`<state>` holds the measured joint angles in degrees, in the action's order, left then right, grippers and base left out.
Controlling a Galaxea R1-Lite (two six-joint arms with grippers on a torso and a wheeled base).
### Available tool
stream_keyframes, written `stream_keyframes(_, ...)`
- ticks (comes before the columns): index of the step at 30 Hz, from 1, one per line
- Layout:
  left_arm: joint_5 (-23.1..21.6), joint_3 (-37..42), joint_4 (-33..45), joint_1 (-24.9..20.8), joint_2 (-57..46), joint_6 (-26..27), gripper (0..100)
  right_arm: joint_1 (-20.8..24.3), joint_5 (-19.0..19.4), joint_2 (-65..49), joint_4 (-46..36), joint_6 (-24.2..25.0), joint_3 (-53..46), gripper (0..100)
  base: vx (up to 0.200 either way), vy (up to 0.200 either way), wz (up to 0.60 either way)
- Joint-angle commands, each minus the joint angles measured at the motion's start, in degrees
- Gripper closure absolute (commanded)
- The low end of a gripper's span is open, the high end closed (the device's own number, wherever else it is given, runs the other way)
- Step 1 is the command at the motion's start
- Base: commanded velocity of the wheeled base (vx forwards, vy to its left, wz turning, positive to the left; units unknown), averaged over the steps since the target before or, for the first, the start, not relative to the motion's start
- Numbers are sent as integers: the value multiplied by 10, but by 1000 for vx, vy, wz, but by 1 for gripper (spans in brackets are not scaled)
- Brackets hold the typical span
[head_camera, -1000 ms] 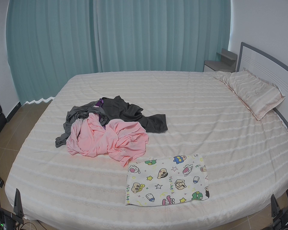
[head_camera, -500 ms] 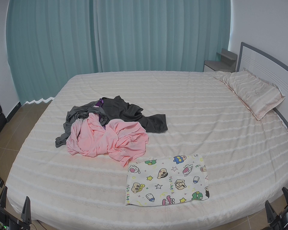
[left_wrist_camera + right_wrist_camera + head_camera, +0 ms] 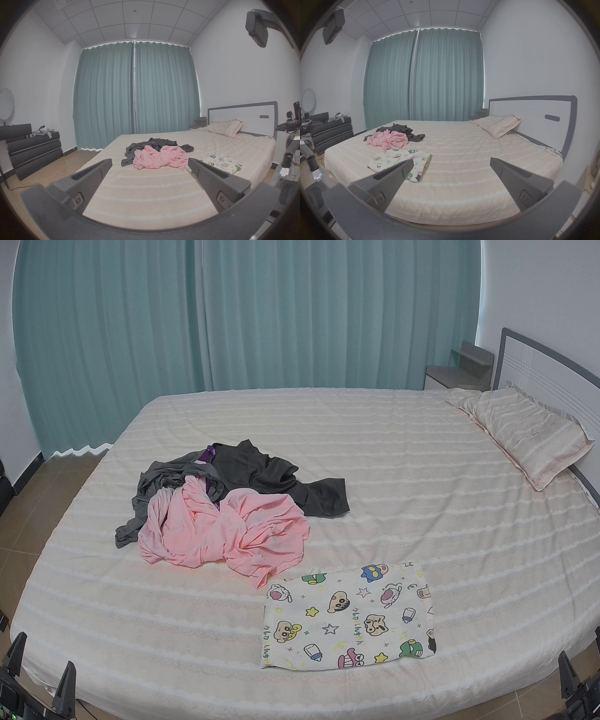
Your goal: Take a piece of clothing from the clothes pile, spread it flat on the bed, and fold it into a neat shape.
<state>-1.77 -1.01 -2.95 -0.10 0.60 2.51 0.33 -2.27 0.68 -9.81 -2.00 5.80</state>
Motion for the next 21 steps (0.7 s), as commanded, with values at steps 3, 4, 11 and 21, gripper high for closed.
stream_keyframes(3, -8, 4, 12, 0, -6, -6, 0, -1, -108, -7, 4, -34, 0, 0, 0, 0, 0)
stream_keyframes(4, -9, 3, 13, 0, -6, -7, 0, -1, -149, -7, 8, -61, -1, 0, 0, 0, 0)
stream_keyframes(11, -3, 4, 10, 0, -6, -17, 0, 1, 99, -7, 52, -18, -26, 0, 0, 0, 0)
stream_keyframes(21, -2, 3, 8, 0, -6, -59, 0, -2, 83, 5, 59, 23, -29, 0, 0, 0, 0)
